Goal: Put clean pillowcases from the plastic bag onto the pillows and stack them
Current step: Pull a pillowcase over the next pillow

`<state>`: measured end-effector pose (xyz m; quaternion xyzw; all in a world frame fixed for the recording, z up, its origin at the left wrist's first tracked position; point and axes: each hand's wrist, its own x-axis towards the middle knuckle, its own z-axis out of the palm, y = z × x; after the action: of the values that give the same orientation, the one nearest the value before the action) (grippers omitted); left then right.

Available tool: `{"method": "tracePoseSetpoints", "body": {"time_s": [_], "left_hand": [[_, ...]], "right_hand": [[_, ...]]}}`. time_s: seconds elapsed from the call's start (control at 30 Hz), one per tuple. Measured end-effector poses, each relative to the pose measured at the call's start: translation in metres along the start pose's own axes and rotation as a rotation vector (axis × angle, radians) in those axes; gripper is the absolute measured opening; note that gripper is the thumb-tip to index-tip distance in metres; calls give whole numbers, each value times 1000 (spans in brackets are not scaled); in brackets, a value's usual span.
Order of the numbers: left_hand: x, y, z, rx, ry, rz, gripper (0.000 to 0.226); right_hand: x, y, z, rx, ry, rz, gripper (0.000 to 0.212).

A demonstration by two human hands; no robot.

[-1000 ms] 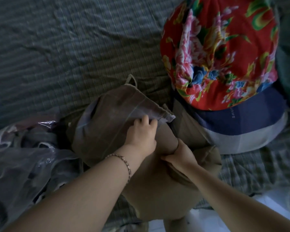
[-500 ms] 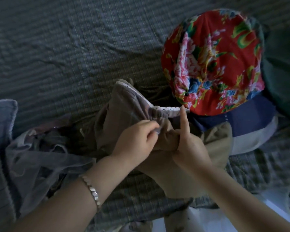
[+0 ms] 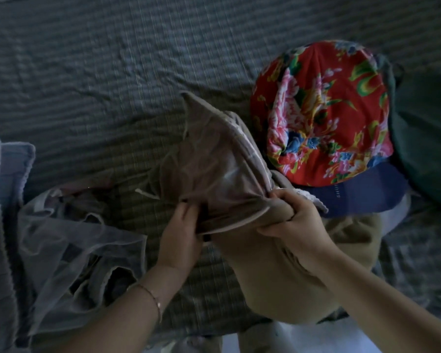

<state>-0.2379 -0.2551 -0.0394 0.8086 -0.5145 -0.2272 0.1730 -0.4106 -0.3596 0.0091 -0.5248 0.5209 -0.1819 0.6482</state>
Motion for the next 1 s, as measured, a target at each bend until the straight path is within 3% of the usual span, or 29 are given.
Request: {"method": "tracePoseSetpoints", "body": {"time_s": [0.07, 0.13, 0.27, 0.33, 0.43, 0.53, 0.57, 0.6, 0.67, 0.7, 0.77, 0.83, 0.9, 1.0], "left_hand": [[9, -28, 5, -16, -33, -328, 29], [14, -49, 12, 24, -172, -400, 18], [-3, -42, 13, 75, -326, -370, 25], [-20, -36, 8, 151, -286, -223, 36], [-36, -45, -11, 219, -321, -43, 26], [-37, -63, -17, 517, -565, 127, 34], [-38, -62, -17, 542, -755, 117, 27], [-37, -60, -14, 515, -849, 161, 15], [-30, -60, -6, 272, -976, -21, 12], [-23, -61, -1, 112, -899, -169, 12], [-9, -63, 8, -182, -522, -421, 7], [10, -69, 20, -219, -161, -568, 14], [22, -77, 36, -163, -49, -563, 26], [25, -80, 50, -151, -39, -502, 14]], "right_hand": [[-5, -8, -1, 161, -11, 78, 47], [-7, -16, -4, 313, 8, 150, 48], [1, -21, -9, 485, 154, 257, 46], [10, -5, -6, 520, 275, 319, 44], [18, 36, 6, 558, 369, 456, 49], [8, 78, 16, 297, 211, 551, 47], [3, 89, 16, 111, 83, 584, 48], [0, 102, 13, -110, -77, 625, 51], [1, 116, 0, -496, -333, 650, 52], [8, 120, -7, -630, -398, 622, 50], [25, 115, -19, -893, -463, 558, 47], [48, 95, -20, -1137, -349, 410, 49], [73, 70, -5, -1139, -197, 126, 47], [103, 61, 25, -1224, -338, -113, 51]]}}
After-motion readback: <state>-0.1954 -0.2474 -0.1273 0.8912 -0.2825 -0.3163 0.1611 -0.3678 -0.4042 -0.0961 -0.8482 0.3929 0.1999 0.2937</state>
